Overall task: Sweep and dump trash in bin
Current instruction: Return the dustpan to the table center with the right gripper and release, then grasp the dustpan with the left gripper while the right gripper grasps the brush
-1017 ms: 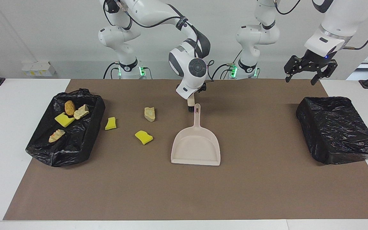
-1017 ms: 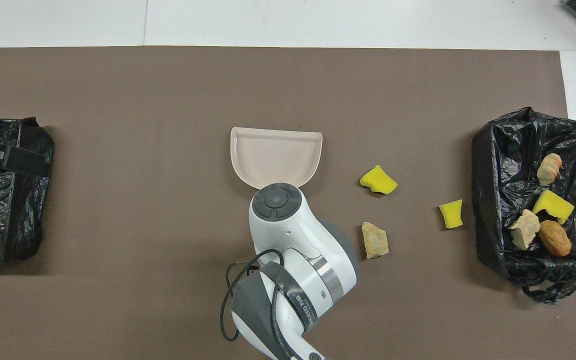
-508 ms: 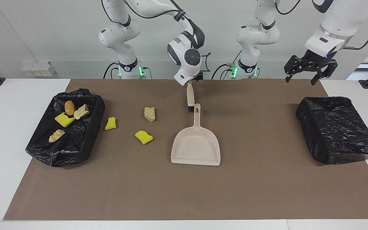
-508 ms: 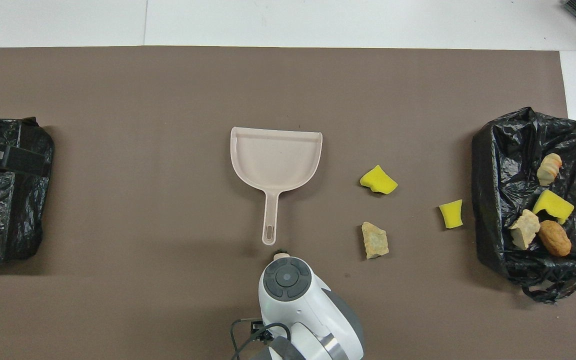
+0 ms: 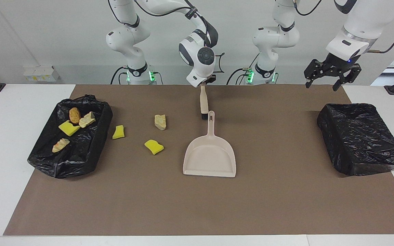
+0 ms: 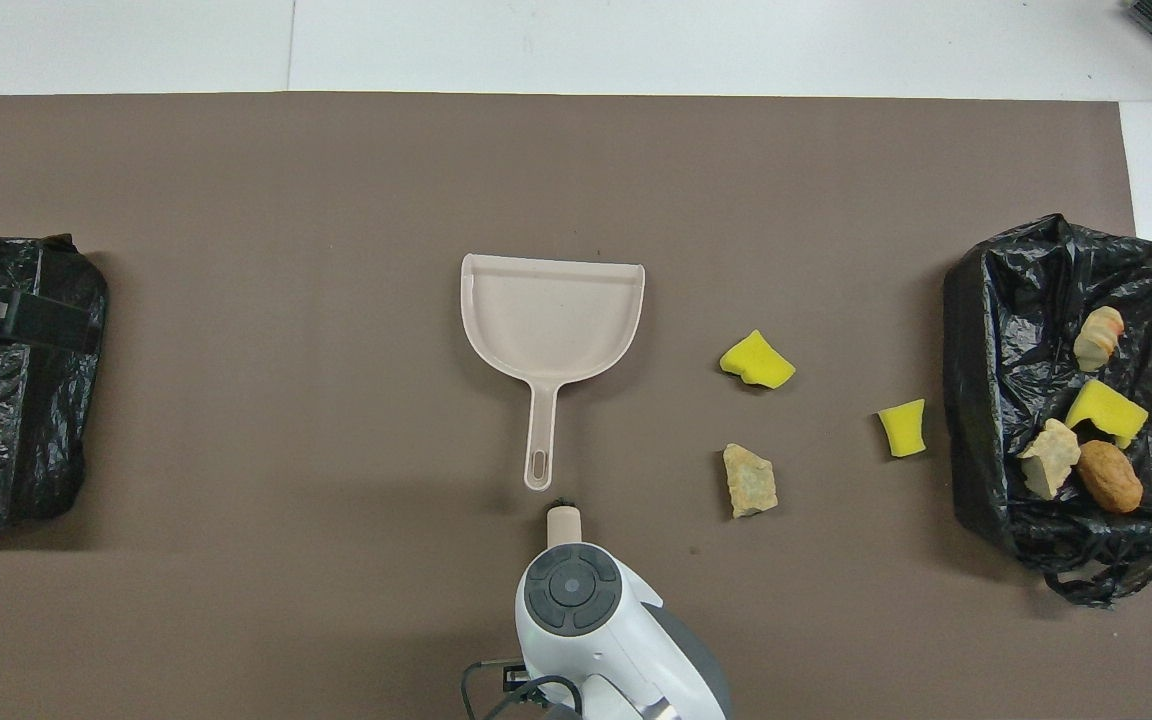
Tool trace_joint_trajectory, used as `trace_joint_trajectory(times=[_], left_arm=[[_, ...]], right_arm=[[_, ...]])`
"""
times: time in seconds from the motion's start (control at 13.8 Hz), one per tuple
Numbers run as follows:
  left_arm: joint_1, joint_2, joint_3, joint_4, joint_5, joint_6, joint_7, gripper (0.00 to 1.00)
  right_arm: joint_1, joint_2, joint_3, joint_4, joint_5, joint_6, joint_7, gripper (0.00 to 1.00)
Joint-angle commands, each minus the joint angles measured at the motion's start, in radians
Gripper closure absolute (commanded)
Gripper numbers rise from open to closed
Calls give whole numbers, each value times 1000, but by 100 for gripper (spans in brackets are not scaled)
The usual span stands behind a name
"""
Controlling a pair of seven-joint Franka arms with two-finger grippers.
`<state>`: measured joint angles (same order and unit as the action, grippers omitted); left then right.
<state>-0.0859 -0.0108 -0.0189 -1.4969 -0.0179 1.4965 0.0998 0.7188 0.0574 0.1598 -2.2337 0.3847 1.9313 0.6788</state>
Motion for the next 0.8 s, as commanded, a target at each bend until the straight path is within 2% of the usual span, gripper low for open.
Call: trace_joint_trajectory(times=[0.0, 0.22, 0.44, 0.58, 0.73], left_arm=[[-5, -12, -18, -26, 13, 16, 3, 0], [-86, -14, -19, -121, 12, 102, -12, 0], [-194, -3, -21, -230, 12, 281, -141, 0], [-256, 17, -21, -285, 12, 381, -239, 0], [-330, 73, -21, -307, 12, 457, -288, 0]], right_arm=[[-1, -30, 4, -38, 28, 29, 18, 61], [-1, -34, 4, -46, 28, 29, 18, 100], [-10, -34, 1, -24, 28, 12, 16, 100], [-53, -92, -3, -24, 20, -55, 2, 100], [-131, -152, -5, -24, 0, -110, -11, 100]])
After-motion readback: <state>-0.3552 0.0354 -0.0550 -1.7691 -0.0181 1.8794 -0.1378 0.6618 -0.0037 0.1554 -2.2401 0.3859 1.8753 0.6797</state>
